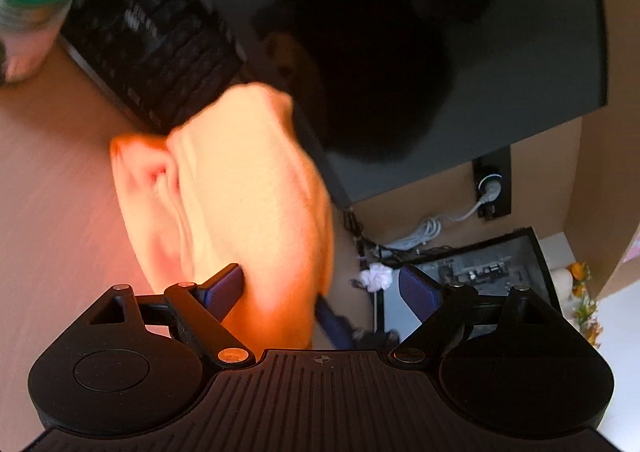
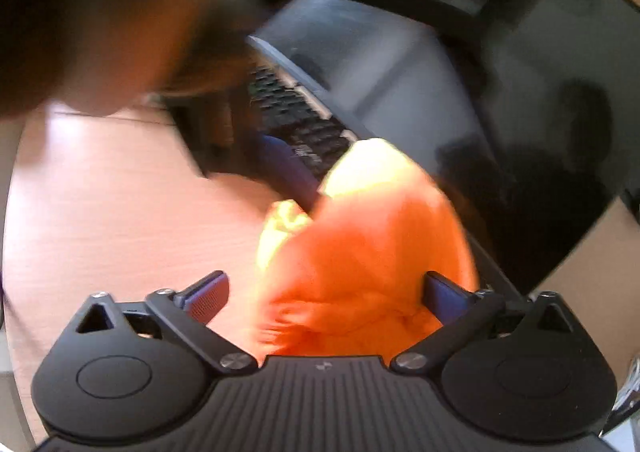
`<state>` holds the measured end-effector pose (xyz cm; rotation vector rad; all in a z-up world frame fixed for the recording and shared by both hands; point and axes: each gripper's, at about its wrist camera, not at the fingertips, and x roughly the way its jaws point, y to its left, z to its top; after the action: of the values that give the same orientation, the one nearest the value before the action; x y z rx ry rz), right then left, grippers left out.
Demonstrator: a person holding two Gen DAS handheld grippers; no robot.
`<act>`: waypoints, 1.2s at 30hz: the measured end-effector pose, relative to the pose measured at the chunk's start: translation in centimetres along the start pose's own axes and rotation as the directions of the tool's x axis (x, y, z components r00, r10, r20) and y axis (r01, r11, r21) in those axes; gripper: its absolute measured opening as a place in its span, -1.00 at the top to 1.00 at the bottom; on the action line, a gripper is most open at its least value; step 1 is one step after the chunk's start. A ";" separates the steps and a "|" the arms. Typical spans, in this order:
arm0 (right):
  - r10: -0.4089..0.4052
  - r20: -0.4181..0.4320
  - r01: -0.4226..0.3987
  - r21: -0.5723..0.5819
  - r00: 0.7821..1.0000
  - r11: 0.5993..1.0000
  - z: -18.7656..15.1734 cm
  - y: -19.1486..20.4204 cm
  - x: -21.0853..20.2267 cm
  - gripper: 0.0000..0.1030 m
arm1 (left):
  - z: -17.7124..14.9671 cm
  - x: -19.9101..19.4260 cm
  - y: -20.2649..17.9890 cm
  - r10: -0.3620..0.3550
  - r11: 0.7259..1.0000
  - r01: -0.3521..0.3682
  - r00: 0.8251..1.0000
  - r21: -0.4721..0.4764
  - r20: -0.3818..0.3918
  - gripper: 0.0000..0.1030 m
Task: Fold clothes
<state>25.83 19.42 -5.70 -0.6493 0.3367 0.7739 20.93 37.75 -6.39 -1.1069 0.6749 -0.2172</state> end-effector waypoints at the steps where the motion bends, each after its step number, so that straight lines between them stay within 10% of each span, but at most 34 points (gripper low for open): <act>1: 0.020 -0.001 -0.020 0.045 1.000 0.999 0.3 -1.3 -0.2 -0.56 | 0.1 -0.4 0.2 0.009 1.000 -0.009 1.000 0.006 0.016 -0.78; 7: 0.114 -0.014 -0.109 0.202 0.993 0.973 1.1 -7.5 -1.3 0.26 | 0.8 0.0 2.3 0.071 0.997 -0.069 0.996 -0.038 0.053 -0.77; 12: 0.013 0.032 -0.009 -0.117 0.999 0.993 1.9 -6.0 -2.7 0.41 | 0.5 3.9 2.9 -0.013 0.998 0.014 1.000 -0.067 0.015 -0.70; 18: -0.102 0.101 0.143 -0.670 0.990 0.728 -4.6 -0.6 -0.1 0.43 | 0.9 4.2 3.8 0.013 0.993 -0.009 0.999 -0.120 0.031 -0.67; 25: -0.035 0.065 0.072 -0.759 0.997 0.647 -9.4 2.5 2.1 0.34 | 2.4 4.9 2.8 0.031 0.993 -0.028 0.999 -0.119 0.030 -0.84; 33: 0.105 -0.040 -0.112 -0.370 0.994 0.922 -2.9 0.5 0.6 0.43 | 3.5 6.5 2.0 0.089 0.994 -0.086 0.995 -0.060 0.043 -0.84; 36: 0.235 -0.026 -0.237 -0.161 0.972 0.958 0.0 0.6 -0.9 0.52 | 4.0 5.1 2.3 0.081 0.996 -0.078 0.995 -0.053 0.055 -0.84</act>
<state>24.83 19.24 -5.53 -0.7748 0.3637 1.0360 26.96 39.29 -9.35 -1.1289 0.6747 -0.1004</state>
